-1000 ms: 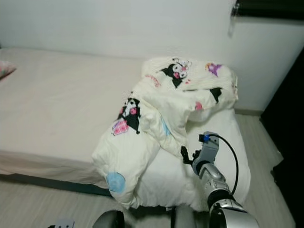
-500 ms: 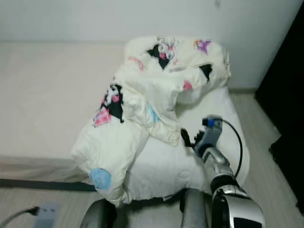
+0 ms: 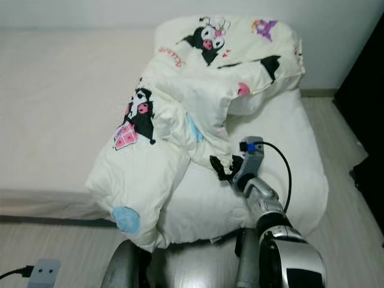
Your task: Clean up the room
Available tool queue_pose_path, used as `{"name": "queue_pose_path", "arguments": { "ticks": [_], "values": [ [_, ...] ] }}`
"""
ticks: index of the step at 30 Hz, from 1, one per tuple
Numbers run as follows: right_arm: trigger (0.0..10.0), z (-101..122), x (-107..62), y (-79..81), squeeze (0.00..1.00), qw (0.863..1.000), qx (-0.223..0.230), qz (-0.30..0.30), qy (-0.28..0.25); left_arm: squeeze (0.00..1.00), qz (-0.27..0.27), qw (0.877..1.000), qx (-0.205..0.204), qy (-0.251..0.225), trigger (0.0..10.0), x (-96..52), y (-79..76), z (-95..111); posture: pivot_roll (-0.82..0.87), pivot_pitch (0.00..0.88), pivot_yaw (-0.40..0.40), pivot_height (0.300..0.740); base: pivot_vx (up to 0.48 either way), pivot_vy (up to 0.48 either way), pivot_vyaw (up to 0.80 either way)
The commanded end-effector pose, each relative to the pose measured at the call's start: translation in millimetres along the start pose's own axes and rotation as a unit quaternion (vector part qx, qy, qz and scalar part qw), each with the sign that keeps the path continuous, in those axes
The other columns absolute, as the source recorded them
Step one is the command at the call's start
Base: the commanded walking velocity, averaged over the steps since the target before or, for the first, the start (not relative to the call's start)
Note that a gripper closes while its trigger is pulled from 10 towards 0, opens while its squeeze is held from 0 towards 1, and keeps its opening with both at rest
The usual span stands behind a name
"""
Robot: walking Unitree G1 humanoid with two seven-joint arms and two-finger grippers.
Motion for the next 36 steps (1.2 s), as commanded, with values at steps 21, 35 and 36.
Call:
{"name": "queue_pose_path", "arguments": {
  "ticks": [21, 35, 36],
  "values": [
    [0.0, 7.4, -1.1, -0.7, 0.00, 0.999, 0.004, 0.052, 0.007, 0.00, -0.001, 1.000, 0.000, 0.027, 10.0, -4.7, 5.4, -17.9, 0.04, 0.270, 0.034, 0.485, 0.000, 0.000, 0.00],
    [0.0, 47.5, -8.2, -29.1, 0.00, 0.997, -0.017, -0.022, -0.066, 0.00, -0.006, 1.000, -0.006, 0.028, 10.0, -4.5, -5.2, -14.5, 0.02, 0.249, 0.020, 0.485, 0.000, 0.000, 0.00],
    [0.0, 47.5, -8.2, -29.1, 0.00, 0.997, -0.017, -0.022, -0.066, 0.00, -0.006, 1.000, -0.006, 0.028, 10.0, -4.5, -5.2, -14.5, 0.02, 0.249, 0.020, 0.485, 0.000, 0.000, 0.00]
  ]
}}
Point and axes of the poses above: a point about 5 cm out from each wrist's last joint towards the gripper, its own x axis pointing out of the wrist towards the gripper, its own z axis along the axis of the wrist's last joint, y = z × x, the point moved 1 cm from there along x, pointing out of the wrist towards the gripper
